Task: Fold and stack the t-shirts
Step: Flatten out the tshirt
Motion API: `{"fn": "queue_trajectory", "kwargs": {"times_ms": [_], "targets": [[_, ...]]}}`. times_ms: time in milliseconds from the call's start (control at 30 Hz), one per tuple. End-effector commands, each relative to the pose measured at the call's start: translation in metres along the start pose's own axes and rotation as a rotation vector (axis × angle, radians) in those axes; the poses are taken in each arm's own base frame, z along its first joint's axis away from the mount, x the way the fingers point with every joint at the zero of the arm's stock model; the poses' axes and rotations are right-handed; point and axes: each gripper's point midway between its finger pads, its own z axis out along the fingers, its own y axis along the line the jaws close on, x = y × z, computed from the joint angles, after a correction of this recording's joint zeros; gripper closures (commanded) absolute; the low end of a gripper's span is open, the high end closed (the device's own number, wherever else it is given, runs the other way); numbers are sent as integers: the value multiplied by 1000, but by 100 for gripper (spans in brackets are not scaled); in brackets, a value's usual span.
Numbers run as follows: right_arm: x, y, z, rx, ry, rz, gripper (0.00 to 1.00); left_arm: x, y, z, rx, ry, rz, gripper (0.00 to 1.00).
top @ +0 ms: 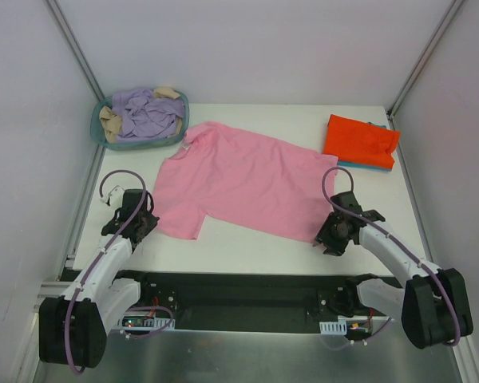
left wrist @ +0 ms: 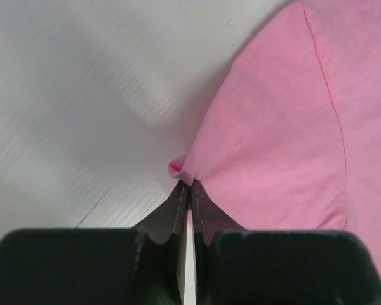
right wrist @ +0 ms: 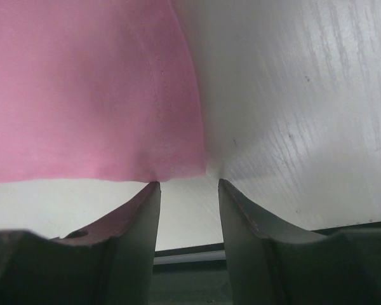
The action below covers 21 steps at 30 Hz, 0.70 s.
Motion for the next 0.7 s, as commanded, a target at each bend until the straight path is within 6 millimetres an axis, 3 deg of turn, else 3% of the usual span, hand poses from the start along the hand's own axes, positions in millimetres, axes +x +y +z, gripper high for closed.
{"fn": "queue_trajectory", "kwargs": {"times_ms": [0, 200, 400, 433, 533, 567, 667], "targets": [[-5, 6, 8, -6, -17, 18, 56, -9, 4, 1, -25, -41, 4, 100], [-5, 3, 19, 24, 1, 16, 62, -9, 8, 2, -38, -50, -3, 100], [-14, 9, 19, 3, -30, -17, 89, -14, 2, -3, -11, -64, -9, 100], [-24, 9, 14, 4, -83, -19, 99, -18, -3, -5, 5, -72, -12, 100], [-48, 21, -10, -33, -197, -57, 99, -34, -22, -23, 88, -107, -39, 100], [-63, 31, -31, -82, -275, -86, 99, -39, -28, -29, 116, -118, -53, 100], [-86, 34, -73, -108, -430, -120, 99, -64, -56, -62, 261, -175, -90, 100]]}}
